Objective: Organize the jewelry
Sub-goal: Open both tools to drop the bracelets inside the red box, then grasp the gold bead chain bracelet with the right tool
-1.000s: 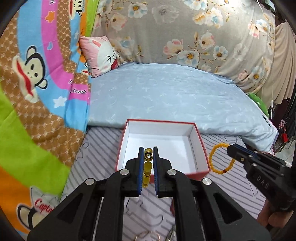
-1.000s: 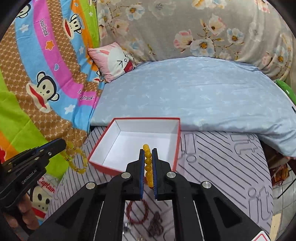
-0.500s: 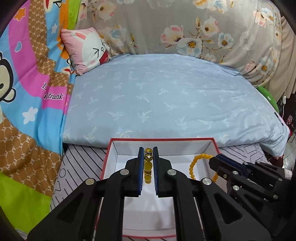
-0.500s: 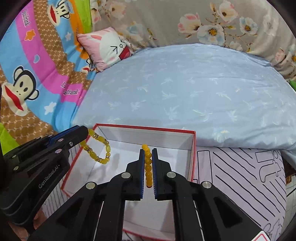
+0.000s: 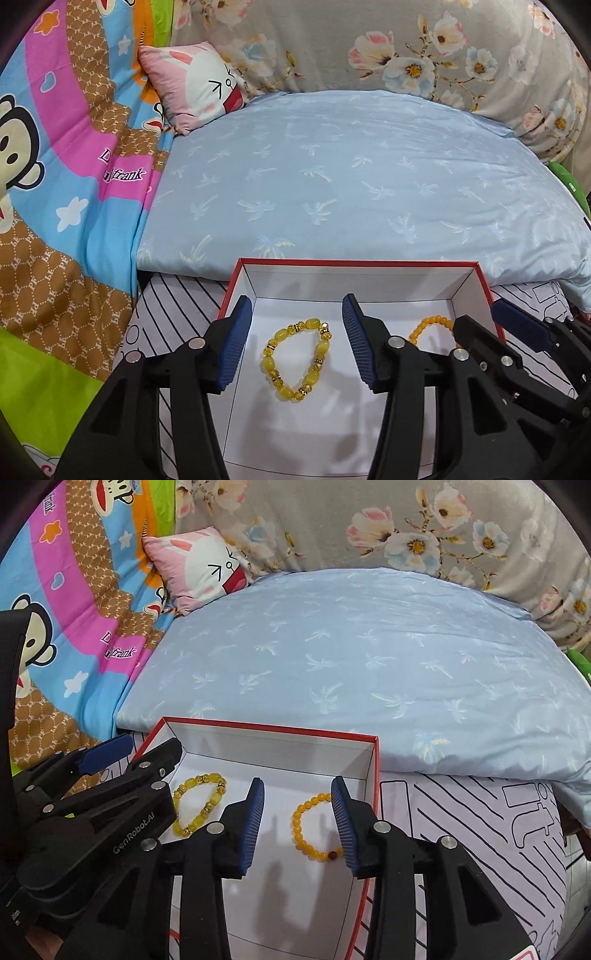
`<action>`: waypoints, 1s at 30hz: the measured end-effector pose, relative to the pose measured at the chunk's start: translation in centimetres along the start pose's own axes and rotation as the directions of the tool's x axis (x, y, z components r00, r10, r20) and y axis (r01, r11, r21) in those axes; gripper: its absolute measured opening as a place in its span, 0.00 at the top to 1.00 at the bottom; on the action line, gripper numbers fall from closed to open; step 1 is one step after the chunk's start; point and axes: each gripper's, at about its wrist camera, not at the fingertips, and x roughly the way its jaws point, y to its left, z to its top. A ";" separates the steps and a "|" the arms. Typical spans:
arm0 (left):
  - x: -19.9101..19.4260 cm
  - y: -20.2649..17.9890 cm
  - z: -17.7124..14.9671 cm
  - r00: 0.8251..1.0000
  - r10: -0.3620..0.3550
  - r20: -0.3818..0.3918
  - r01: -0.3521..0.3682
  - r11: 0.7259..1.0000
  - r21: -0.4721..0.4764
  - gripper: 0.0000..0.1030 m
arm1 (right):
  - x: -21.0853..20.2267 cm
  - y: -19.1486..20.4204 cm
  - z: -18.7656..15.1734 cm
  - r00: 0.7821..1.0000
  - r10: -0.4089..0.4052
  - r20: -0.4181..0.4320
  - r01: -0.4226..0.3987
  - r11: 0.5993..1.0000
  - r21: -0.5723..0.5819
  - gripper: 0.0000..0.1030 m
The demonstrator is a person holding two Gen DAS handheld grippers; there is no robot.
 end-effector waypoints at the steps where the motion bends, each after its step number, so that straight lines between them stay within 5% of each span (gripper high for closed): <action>1: -0.1 0.0 0.0 1.000 0.000 -0.001 0.000 1.000 -0.002 0.53 | -0.1 0.0 0.0 1.000 0.000 0.000 0.000 1.000 0.002 0.63; 14: -7.8 0.8 -3.1 0.998 0.003 0.057 -0.005 1.000 0.024 0.44 | -7.9 -0.7 -3.9 0.999 -0.018 0.049 0.017 1.000 0.010 0.56; 30: -14.8 2.8 -15.8 0.999 -0.008 -0.052 0.007 1.000 -0.019 0.41 | -16.9 -2.9 -18.0 0.997 -0.071 -0.015 0.071 0.997 0.032 0.56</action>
